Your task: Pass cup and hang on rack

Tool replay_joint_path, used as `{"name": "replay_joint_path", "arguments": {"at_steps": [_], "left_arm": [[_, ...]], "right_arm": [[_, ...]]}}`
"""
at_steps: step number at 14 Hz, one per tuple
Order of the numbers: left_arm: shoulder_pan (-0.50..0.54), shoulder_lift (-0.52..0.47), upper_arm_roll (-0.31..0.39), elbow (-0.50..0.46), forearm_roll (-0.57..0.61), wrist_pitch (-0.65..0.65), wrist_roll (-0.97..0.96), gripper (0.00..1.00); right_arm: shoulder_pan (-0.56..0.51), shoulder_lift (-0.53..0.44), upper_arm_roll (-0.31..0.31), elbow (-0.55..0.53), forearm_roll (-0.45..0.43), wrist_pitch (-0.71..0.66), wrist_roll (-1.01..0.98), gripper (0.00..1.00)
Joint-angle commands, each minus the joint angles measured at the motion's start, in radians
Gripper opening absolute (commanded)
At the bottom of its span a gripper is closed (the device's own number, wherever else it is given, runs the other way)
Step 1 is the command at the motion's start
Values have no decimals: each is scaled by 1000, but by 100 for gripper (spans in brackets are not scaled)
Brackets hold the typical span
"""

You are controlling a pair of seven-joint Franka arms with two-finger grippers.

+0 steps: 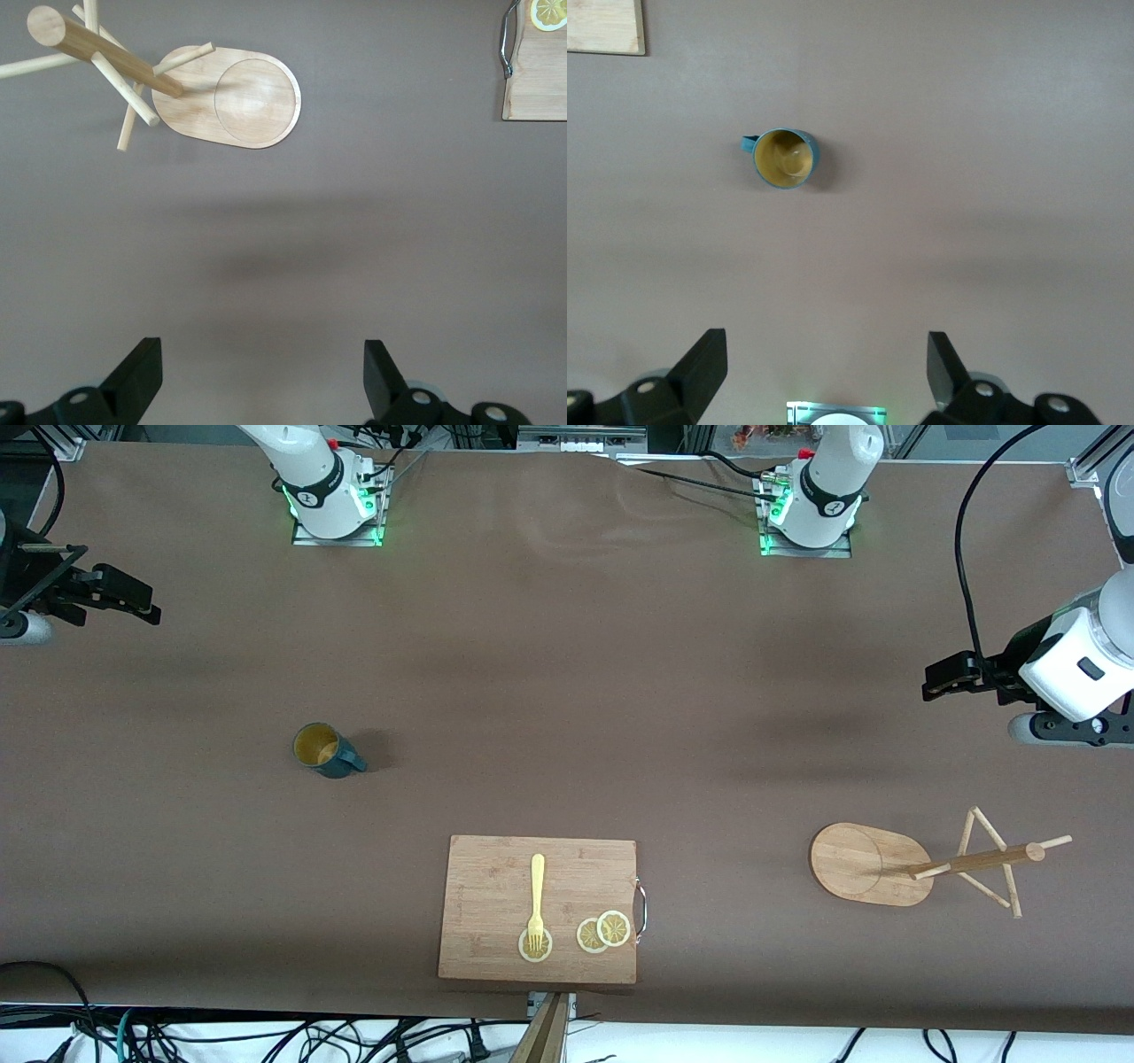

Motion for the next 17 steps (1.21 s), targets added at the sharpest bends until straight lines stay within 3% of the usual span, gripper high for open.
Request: {"name": "replay_joint_path", "arguments": {"at_steps": [1,8,14,17], "left_arm": [[1,14,0,35,-3,-14,-6,100],[1,14,0,35,-3,-14,-6,100],[1,14,0,33,-3,-12,-6,100],[1,14,0,33,-3,-14,-6,100]], "right_arm": [[21,-1,7,-1,-8,-27,16,100],[70,31,8,-47,-7,-6,22,100],[88,53,8,-275,-4,400,59,100],[90,115,8,-324,-2,549,146,100]]}}
